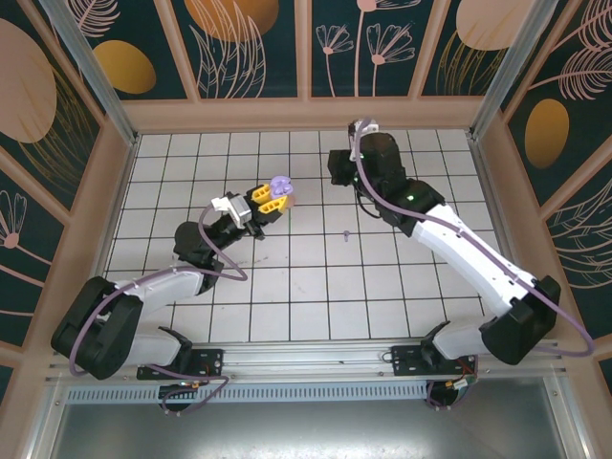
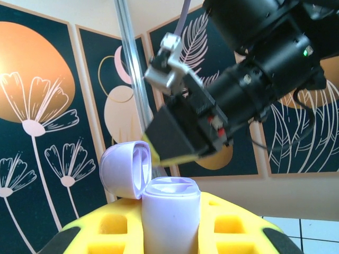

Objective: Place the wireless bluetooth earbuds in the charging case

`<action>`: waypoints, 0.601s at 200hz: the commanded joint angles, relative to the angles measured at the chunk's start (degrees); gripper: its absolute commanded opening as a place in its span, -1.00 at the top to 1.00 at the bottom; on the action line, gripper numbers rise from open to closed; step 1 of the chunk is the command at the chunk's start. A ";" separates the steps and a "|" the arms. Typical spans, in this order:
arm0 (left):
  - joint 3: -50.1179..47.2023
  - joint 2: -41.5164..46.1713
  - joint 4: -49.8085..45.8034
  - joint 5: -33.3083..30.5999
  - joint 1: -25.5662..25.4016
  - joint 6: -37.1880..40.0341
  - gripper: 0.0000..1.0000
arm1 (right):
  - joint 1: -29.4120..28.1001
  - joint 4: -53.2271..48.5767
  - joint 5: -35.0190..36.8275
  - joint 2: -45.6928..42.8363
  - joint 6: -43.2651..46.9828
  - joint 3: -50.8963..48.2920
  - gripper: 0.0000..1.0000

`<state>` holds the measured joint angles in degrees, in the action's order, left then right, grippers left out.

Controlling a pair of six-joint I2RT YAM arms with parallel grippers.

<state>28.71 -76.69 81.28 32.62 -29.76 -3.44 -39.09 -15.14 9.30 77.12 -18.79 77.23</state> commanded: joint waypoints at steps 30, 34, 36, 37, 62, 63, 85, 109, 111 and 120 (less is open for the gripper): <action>2.17 -4.29 7.94 0.88 -0.83 -4.70 1.00 | -3.19 13.13 -8.18 -4.71 4.40 -0.90 0.65; 2.19 -4.69 8.56 0.67 -0.83 -5.12 1.00 | -3.54 13.88 -9.65 -4.90 4.66 -1.21 0.65; 2.24 -4.83 8.86 0.60 -0.83 -5.33 1.00 | -3.71 14.23 -9.89 -4.97 4.75 -1.40 0.65; 2.23 -4.90 9.01 0.60 -0.83 -5.43 1.00 | -3.80 14.42 -10.04 -5.06 4.83 -1.53 0.65; 2.74 -6.69 11.88 0.23 -0.89 -7.64 1.00 | -5.67 17.60 -12.02 -5.84 6.06 -3.14 0.65; 2.75 -6.75 11.97 0.19 -0.90 -7.72 1.00 | -5.75 17.64 -12.11 -5.84 6.10 -3.18 0.65; 3.39 -7.92 13.71 -0.02 -0.92 -9.24 1.00 | -7.25 19.06 -13.22 -5.93 6.98 -4.29 0.65; 3.96 -8.72 14.45 -0.07 -0.92 -10.03 1.00 | -8.69 20.11 -13.65 -6.00 7.18 -5.48 0.65; 4.05 -8.74 14.51 -0.03 -0.92 -10.01 1.00 | -8.78 20.07 -13.62 -6.01 7.14 -5.57 0.65; 4.16 -8.90 14.53 -0.18 -0.92 -10.03 1.00 | -9.13 20.13 -13.63 -6.02 6.93 -5.90 0.65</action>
<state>31.11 -84.93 90.50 32.58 -30.35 -11.40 -47.00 1.23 -2.74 72.36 -12.93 72.69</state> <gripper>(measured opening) 0.203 0.178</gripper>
